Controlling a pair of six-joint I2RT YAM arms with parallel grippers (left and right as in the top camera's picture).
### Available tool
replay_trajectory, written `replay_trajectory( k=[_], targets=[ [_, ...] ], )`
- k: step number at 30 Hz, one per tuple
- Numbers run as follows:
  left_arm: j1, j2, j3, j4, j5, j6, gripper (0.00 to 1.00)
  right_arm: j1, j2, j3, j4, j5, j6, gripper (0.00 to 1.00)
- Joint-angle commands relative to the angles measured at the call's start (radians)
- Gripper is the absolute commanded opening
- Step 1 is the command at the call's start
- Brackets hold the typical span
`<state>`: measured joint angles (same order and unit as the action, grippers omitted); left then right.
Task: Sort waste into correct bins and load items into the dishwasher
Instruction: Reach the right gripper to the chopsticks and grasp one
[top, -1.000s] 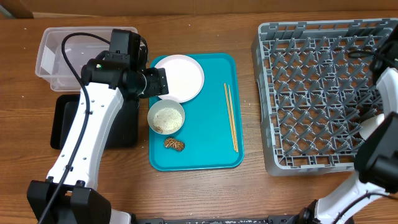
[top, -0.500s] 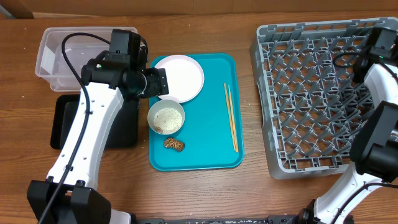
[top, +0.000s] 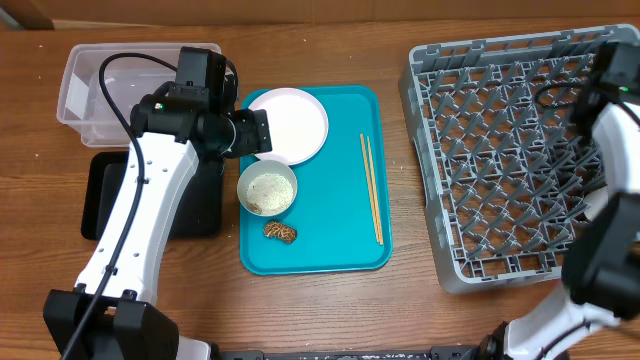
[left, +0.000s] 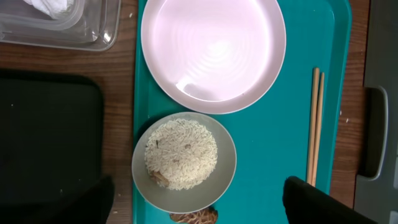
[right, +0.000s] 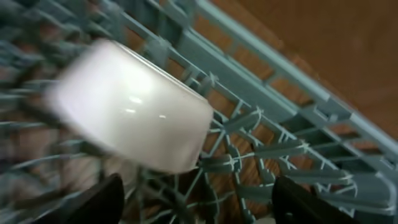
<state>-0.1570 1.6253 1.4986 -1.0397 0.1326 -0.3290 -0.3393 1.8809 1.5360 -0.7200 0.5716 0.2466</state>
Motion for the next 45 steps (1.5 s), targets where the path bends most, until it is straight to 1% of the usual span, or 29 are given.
replay_trajectory(
  k=[1, 2, 3, 4, 6, 8, 9, 11, 16, 20, 22, 25, 29, 32, 37, 41, 45],
  targets=[
    [0.000, -0.017, 0.010, 0.001, -0.010, 0.019, 0.90, 0.041, -0.184, 0.006, -0.043, -0.367, -0.014, 0.79],
    [0.000, -0.017, 0.010, 0.000, -0.010, 0.019, 0.93, 0.061, -0.214, 0.006, -0.077, -0.528, -0.014, 0.80],
    [0.000, -0.017, 0.010, 0.000, -0.010, 0.019, 0.95, 0.080, -0.227, 0.006, -0.108, -0.619, -0.014, 0.79],
    [0.000, -0.017, 0.010, 0.000, -0.010, 0.019, 0.98, 0.107, -0.232, 0.006, -0.142, -0.691, -0.015, 0.79],
    [0.000, -0.017, 0.010, 0.000, -0.010, 0.019, 1.00, 0.168, -0.231, 0.006, -0.203, -0.751, -0.032, 0.79],
    [0.000, -0.017, 0.010, 0.000, -0.009, 0.019, 1.00, 0.236, -0.229, 0.006, -0.264, -0.752, -0.038, 0.80],
    [0.000, -0.017, 0.010, -0.002, -0.010, 0.019, 1.00, 0.315, -0.229, 0.002, -0.309, -0.751, -0.043, 0.80],
    [0.000, -0.017, 0.010, -0.003, -0.010, 0.019, 1.00, 0.395, -0.229, -0.013, -0.331, -0.749, -0.045, 0.80],
    [0.000, -0.017, 0.010, -0.003, -0.011, 0.019, 1.00, 0.550, -0.219, -0.081, -0.337, -0.751, -0.040, 0.79],
    [0.000, -0.017, 0.010, -0.016, -0.076, 0.017, 1.00, 0.671, -0.173, -0.138, -0.334, -0.750, -0.005, 0.79],
    [0.010, -0.017, 0.010, -0.039, -0.144, -0.045, 1.00, 0.718, -0.137, -0.143, -0.333, -0.753, 0.001, 0.78],
    [0.065, -0.017, 0.010, -0.068, -0.166, -0.099, 1.00, 0.781, -0.078, -0.143, -0.330, -0.750, -0.011, 0.77],
    [0.139, -0.017, 0.010, -0.101, -0.158, -0.121, 1.00, 0.820, -0.023, -0.143, -0.318, -0.749, -0.011, 0.76],
    [0.167, -0.017, 0.010, -0.118, -0.158, -0.121, 1.00, 0.837, 0.012, -0.143, -0.281, -0.749, -0.010, 0.71],
    [0.170, -0.017, 0.010, -0.119, -0.159, -0.120, 1.00, 0.840, 0.080, -0.143, -0.243, -0.761, -0.010, 0.67],
    [0.170, -0.017, 0.010, -0.119, -0.158, -0.120, 1.00, 0.846, 0.138, -0.143, -0.239, -0.784, -0.010, 0.67],
    [0.170, -0.017, 0.010, -0.120, -0.159, -0.120, 1.00, 0.848, 0.158, -0.143, -0.238, -0.784, -0.010, 0.67]
  ],
)
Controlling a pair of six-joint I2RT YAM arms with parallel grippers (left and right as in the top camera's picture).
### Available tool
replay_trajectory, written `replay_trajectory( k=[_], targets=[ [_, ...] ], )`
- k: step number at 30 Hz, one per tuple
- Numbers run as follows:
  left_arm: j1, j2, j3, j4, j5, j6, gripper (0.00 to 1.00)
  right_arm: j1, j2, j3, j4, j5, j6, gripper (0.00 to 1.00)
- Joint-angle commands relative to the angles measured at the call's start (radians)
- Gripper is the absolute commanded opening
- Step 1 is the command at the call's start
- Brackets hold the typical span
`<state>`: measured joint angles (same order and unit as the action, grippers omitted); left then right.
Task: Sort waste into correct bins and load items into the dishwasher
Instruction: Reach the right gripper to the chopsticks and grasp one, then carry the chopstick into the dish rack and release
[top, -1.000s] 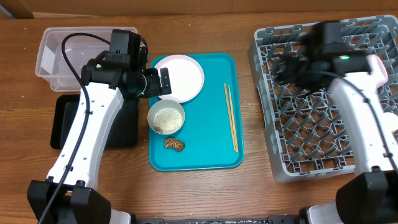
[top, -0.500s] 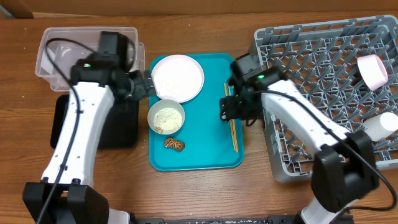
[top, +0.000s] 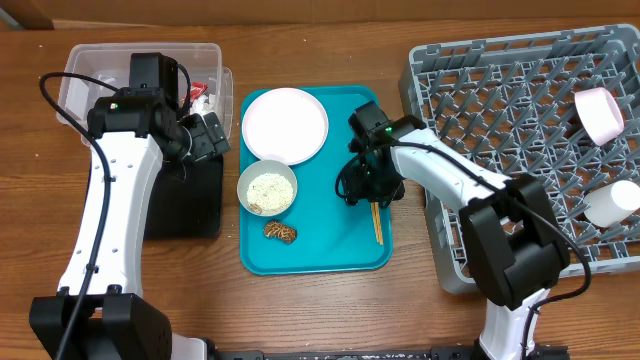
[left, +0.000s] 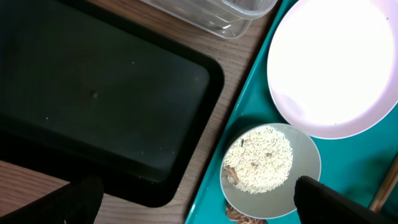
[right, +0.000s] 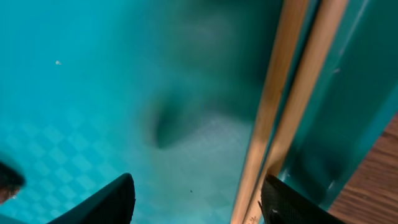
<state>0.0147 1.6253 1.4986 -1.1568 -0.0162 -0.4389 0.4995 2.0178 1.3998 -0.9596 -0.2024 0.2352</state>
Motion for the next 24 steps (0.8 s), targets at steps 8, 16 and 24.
replay_trajectory(
  k=[8, 16, 24],
  targets=[
    [-0.002, -0.017, 0.010, -0.003, -0.010, -0.010, 1.00, 0.009, 0.021, -0.007, -0.003, -0.027, 0.002, 0.67],
    [-0.002, -0.017, 0.010, -0.003, -0.010, -0.005, 1.00, 0.009, 0.021, -0.007, 0.017, -0.023, 0.006, 0.61],
    [-0.002, -0.017, 0.010, -0.007, -0.010, -0.002, 1.00, 0.012, 0.060, -0.007, 0.067, 0.029, 0.055, 0.52]
  ],
)
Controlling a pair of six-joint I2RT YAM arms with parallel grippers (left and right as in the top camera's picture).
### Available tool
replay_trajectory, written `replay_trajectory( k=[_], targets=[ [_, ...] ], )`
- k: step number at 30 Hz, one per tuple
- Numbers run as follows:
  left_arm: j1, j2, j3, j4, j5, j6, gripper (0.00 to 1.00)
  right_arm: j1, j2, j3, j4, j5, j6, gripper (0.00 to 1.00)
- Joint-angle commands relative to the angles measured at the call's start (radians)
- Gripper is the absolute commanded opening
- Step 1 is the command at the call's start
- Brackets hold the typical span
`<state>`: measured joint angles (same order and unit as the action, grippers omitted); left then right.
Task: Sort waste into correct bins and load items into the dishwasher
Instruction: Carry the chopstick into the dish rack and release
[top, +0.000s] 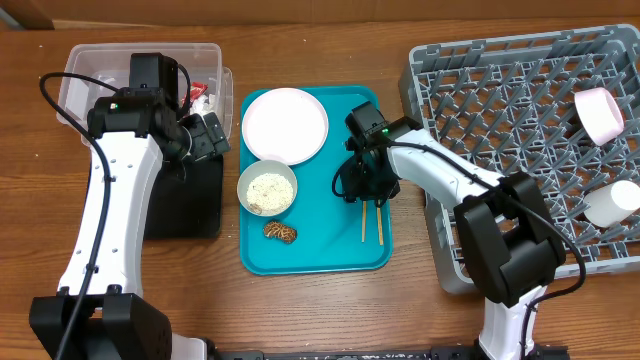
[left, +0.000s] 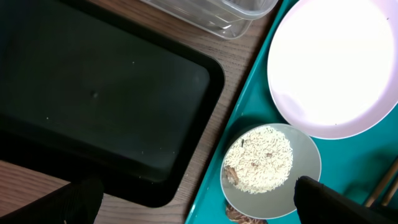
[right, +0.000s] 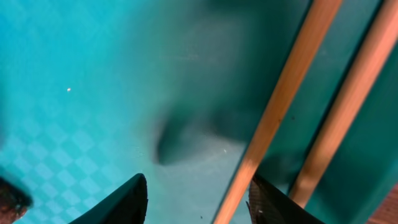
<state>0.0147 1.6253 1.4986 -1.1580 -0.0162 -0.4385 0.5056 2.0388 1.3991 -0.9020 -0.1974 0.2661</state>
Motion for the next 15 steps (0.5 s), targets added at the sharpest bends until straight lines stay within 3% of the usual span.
replay_trajectory(
  k=[1, 8, 15],
  targets=[
    [-0.002, -0.017, 0.010, -0.006, -0.010, -0.003, 1.00, 0.006, 0.048, -0.006, 0.011, 0.024, 0.026, 0.50],
    [-0.002, -0.017, 0.010, -0.013, -0.010, -0.003, 1.00, 0.006, 0.066, -0.007, 0.035, 0.054, 0.164, 0.26],
    [-0.002, -0.017, 0.010, -0.016, -0.010, -0.003, 1.00, 0.006, 0.066, -0.007, 0.002, 0.085, 0.237, 0.19]
  ],
)
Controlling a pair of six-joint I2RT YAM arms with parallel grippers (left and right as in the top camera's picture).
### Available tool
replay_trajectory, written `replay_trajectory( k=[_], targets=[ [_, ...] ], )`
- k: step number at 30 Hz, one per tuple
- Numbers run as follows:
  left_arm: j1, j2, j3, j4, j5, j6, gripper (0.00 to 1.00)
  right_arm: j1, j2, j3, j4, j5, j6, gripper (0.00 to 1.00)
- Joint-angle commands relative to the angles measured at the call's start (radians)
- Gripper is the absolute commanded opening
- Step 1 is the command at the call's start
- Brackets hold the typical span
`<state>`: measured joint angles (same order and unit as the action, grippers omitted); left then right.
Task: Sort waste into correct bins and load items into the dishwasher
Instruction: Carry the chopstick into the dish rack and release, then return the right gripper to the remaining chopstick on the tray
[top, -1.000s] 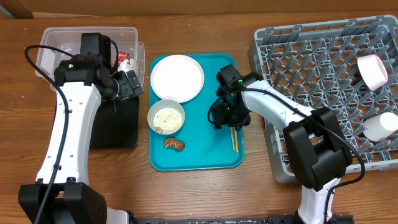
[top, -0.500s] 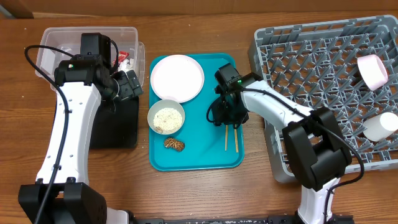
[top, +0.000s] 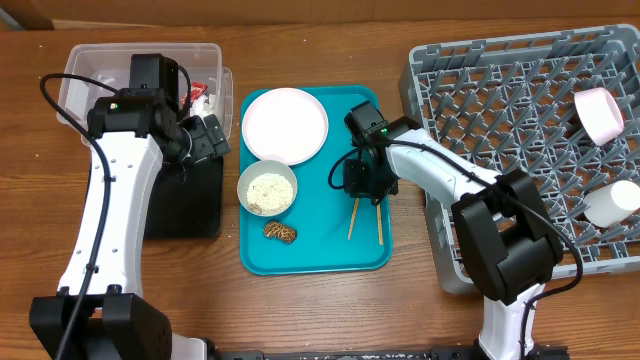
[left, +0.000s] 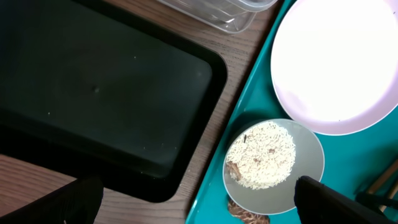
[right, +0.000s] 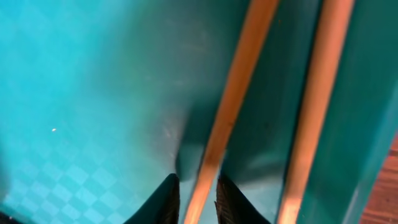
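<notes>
Two wooden chopsticks lie on the teal tray (top: 345, 255). My right gripper (top: 364, 184) (right: 199, 200) is down on the tray, shut on the left chopstick (right: 231, 102) (top: 352, 224), which slants away from the other chopstick (right: 316, 112) (top: 378, 228). A white plate (top: 286, 124), a bowl of rice (top: 267, 188) (left: 272, 163) and a brown food scrap (top: 281, 231) share the tray. My left gripper (top: 204, 140) (left: 199, 204) hangs open above the black bin (left: 93, 93) and the tray's left edge, holding nothing.
A grey dish rack (top: 500, 150) stands at the right, with a pink cup (top: 598, 113) and a white cup (top: 612, 205) in it. A clear bin (top: 95, 75) with some waste sits at the back left, behind the black bin.
My right jaws have closed from wide apart onto the left chopstick. That chopstick's near end has swung further left, away from its twin. The left arm has barely moved.
My left gripper first hung over the plate and bowl while my right one was at the rack by a white cup. Then the left stood over the black bin and the right was open at the paired chopsticks. One chopstick then lay apart, and is now gripped.
</notes>
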<state>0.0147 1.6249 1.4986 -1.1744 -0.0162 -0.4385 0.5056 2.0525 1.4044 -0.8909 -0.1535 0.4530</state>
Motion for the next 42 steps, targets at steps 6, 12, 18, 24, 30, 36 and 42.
replay_trajectory(
  k=[6, 12, 18, 24, 30, 36, 42],
  targets=[
    [-0.002, -0.017, 0.010, 0.001, -0.010, -0.003, 1.00, 0.006, 0.052, -0.012, -0.020, 0.041, 0.075, 0.14],
    [-0.002, -0.017, 0.010, 0.001, -0.010, -0.003, 1.00, 0.006, 0.051, -0.010, -0.020, 0.040, 0.045, 0.04],
    [-0.002, -0.017, 0.010, 0.001, -0.010, -0.003, 1.00, -0.025, -0.020, 0.050, -0.099, 0.063, -0.070, 0.04],
    [-0.002, -0.017, 0.010, 0.004, -0.010, -0.003, 1.00, -0.091, -0.216, 0.125, -0.211, 0.071, -0.285, 0.04],
    [-0.002, -0.017, 0.010, 0.011, -0.010, -0.003, 1.00, -0.208, -0.370, 0.147, -0.276, 0.092, -0.463, 0.04],
    [-0.002, -0.017, 0.010, 0.010, -0.010, -0.003, 1.00, -0.353, -0.362, 0.116, -0.346, 0.133, -0.483, 0.04],
    [-0.002, -0.017, 0.010, 0.011, -0.010, -0.003, 1.00, -0.374, -0.348, 0.018, -0.331, 0.129, -0.484, 0.04]
  ],
)
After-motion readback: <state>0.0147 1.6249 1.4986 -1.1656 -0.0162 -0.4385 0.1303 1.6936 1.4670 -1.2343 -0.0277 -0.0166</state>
